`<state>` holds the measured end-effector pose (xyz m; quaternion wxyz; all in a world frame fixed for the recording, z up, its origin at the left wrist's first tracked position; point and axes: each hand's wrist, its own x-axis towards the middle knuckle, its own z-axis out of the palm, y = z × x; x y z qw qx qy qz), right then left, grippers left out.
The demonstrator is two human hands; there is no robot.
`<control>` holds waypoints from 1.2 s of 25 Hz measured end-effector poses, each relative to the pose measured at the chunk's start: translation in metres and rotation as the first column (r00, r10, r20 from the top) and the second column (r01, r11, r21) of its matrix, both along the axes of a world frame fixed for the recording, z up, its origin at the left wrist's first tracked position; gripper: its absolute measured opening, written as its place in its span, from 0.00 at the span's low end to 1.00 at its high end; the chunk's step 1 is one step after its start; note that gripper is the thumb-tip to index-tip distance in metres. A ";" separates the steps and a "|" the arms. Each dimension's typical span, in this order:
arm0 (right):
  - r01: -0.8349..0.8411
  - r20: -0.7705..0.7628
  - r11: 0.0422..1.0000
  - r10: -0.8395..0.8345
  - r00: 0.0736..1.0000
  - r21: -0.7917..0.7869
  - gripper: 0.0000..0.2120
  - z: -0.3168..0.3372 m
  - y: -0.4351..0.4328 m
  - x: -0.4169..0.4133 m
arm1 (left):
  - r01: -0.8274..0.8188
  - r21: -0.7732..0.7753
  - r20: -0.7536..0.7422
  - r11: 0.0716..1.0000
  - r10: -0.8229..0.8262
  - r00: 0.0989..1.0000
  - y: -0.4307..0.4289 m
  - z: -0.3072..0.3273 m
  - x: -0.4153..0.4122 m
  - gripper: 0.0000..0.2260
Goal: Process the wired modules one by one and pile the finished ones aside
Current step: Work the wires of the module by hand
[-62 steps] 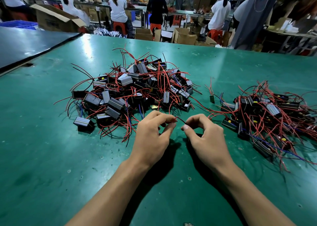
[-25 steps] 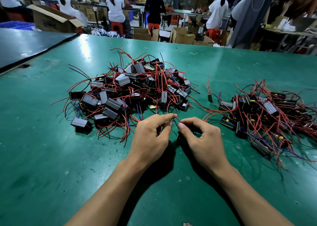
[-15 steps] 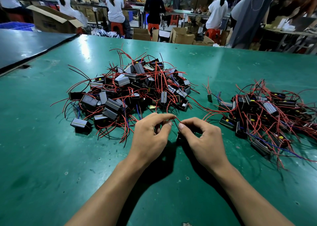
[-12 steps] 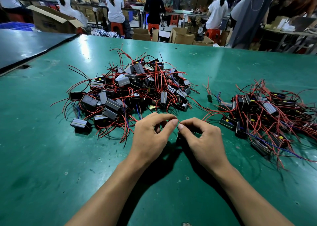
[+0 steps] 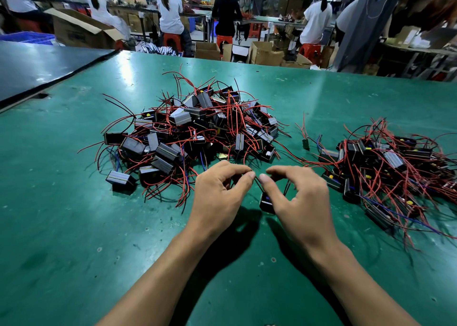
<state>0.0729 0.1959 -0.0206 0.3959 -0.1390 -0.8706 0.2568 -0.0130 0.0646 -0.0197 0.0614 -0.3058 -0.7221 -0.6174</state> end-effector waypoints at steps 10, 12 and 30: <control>-0.210 -0.031 0.972 0.208 0.978 -0.106 0.06 0.010 0.003 -0.002 | 0.047 -0.107 -0.161 0.993 -0.063 0.985 -0.002 0.000 -0.001 0.05; -0.212 -0.005 0.966 0.214 0.977 -0.150 0.05 0.013 0.006 0.000 | 0.046 -0.114 -0.176 0.992 -0.066 0.982 -0.002 -0.001 0.000 0.05; -0.258 0.034 0.949 0.269 0.963 -0.184 0.05 0.012 0.014 0.003 | -0.002 -0.172 -0.239 0.985 -0.039 0.970 -0.004 -0.001 -0.002 0.05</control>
